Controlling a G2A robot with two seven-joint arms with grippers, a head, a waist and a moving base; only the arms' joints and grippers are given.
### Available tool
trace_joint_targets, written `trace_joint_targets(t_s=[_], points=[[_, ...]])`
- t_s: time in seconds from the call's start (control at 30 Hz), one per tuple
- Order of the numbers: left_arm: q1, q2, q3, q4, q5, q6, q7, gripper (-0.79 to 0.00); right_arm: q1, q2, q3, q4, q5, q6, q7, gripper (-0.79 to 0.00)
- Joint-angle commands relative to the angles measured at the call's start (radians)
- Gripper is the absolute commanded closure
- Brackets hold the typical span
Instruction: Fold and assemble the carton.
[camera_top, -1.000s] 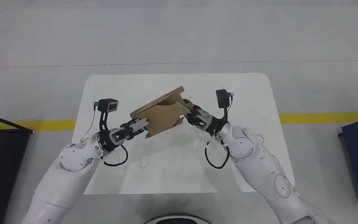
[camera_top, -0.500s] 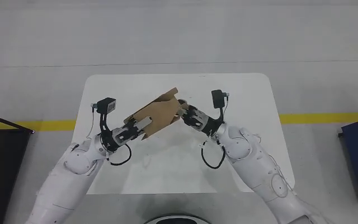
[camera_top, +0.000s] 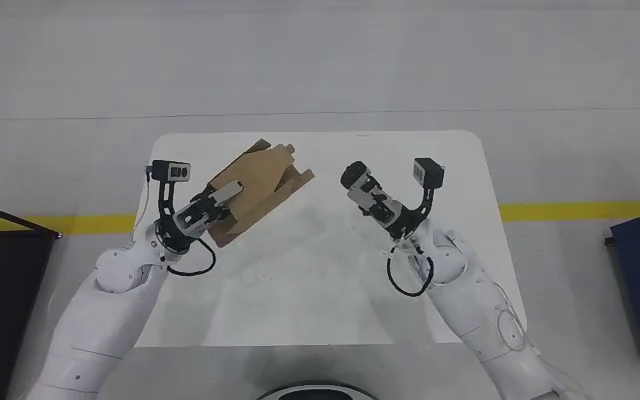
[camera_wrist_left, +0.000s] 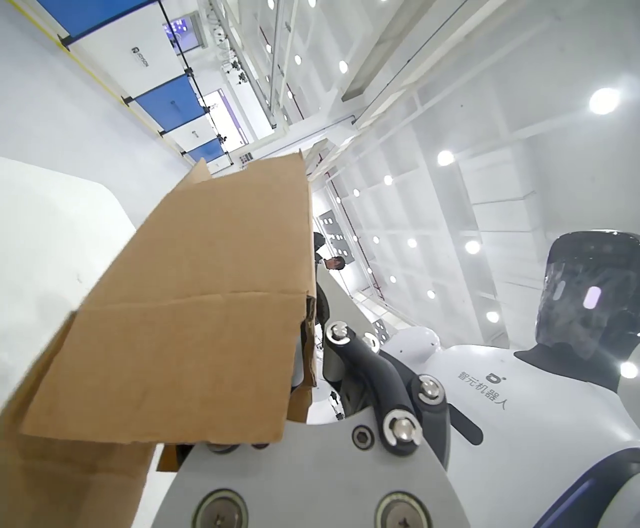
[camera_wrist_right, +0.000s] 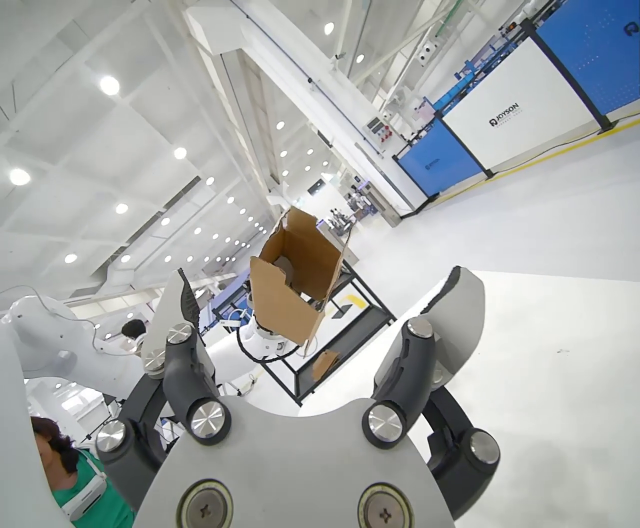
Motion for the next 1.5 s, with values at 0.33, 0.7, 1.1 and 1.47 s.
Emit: trace_joint_targets(t_s=[0.33,0.7,1.1,1.47], points=[[-0.030,-0.013,-0.016,0.072,-0.697,0.573,-0.263,0.000,0.019,-0.016,-0.006,0.013,-0.114,0.155,-0.056,-0.785],[-0.103,-0.025,0.035,0.151,-0.636,0.759,-0.418,0.000,0.052,-0.030,-0.049,-0.016,-0.126,0.183,0.014,-0.785],[-0.138,-0.036,0.069,0.194,-0.557,0.815,-0.502,0.000,0.082,-0.046,-0.105,-0.029,-0.124,0.191,0.092,-0.785],[-0.135,-0.043,0.086,0.201,-0.515,0.824,-0.542,0.000,0.114,-0.064,-0.158,-0.038,-0.177,0.242,0.110,-0.785]])
